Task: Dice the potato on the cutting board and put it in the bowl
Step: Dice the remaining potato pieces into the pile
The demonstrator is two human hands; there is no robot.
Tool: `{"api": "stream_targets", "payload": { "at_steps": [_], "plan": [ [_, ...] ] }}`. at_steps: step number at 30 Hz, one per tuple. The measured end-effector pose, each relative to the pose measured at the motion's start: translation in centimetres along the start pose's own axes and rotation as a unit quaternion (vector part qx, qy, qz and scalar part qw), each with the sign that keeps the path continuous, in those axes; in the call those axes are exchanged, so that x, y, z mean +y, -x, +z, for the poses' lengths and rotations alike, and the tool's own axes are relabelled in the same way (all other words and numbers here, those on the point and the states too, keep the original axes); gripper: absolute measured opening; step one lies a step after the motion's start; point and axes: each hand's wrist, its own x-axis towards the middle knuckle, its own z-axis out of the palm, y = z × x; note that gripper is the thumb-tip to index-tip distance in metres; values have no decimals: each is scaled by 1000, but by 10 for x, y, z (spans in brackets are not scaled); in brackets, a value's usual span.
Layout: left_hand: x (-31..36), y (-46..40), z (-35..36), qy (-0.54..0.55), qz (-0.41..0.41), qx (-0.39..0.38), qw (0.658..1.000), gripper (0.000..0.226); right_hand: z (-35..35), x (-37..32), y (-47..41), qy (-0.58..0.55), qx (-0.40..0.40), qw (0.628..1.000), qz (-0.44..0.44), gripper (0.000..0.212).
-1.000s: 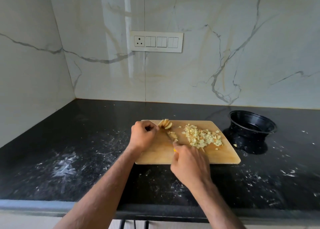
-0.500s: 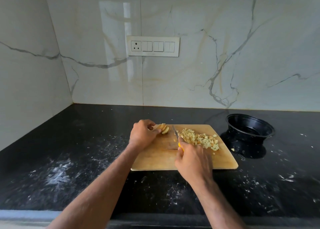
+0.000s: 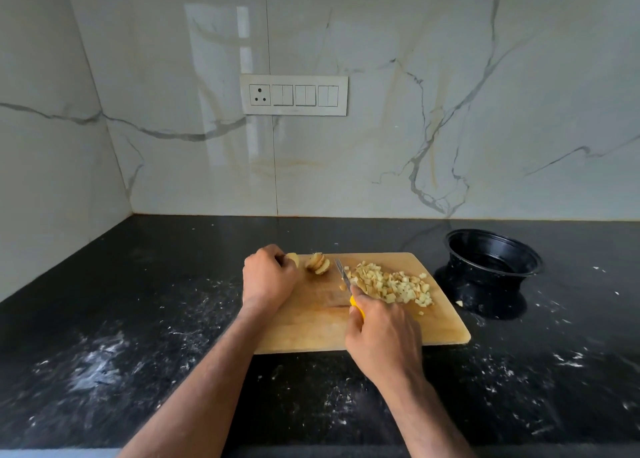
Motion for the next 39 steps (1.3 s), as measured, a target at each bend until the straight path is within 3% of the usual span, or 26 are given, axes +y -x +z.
{"api": "stream_targets", "payload": {
  "at_steps": [2, 6, 11, 18, 21, 24, 30, 39],
  "plan": [
    [1, 6, -4, 15, 36, -16, 999, 14, -1, 1, 2, -6, 3, 1000, 4, 43],
    [3, 16, -7, 40, 127, -129, 983, 13, -2, 1, 4, -15, -7, 1000, 9, 43],
    [3, 19, -5, 39, 165, -183, 968, 13, -3, 2, 6, -28, -20, 999, 2, 45],
    [-1, 13, -20, -24, 224, -284, 932, 32, -2, 3, 6, -30, -13, 999, -11, 44],
    [1, 17, -17, -6, 212, -242, 947, 26, -1, 2, 7, -26, -6, 999, -21, 44],
    [8, 23, -12, -2, 186, -208, 960, 38, 0, 0, 10, -14, 7, 999, -35, 44],
    [7, 23, -19, 9, 239, -232, 943, 28, 1, -4, 14, 5, 4, 999, -46, 43],
    [10, 24, -14, -25, 216, -210, 953, 29, -1, -10, 15, 30, -7, 997, -73, 39]
  ]
}}
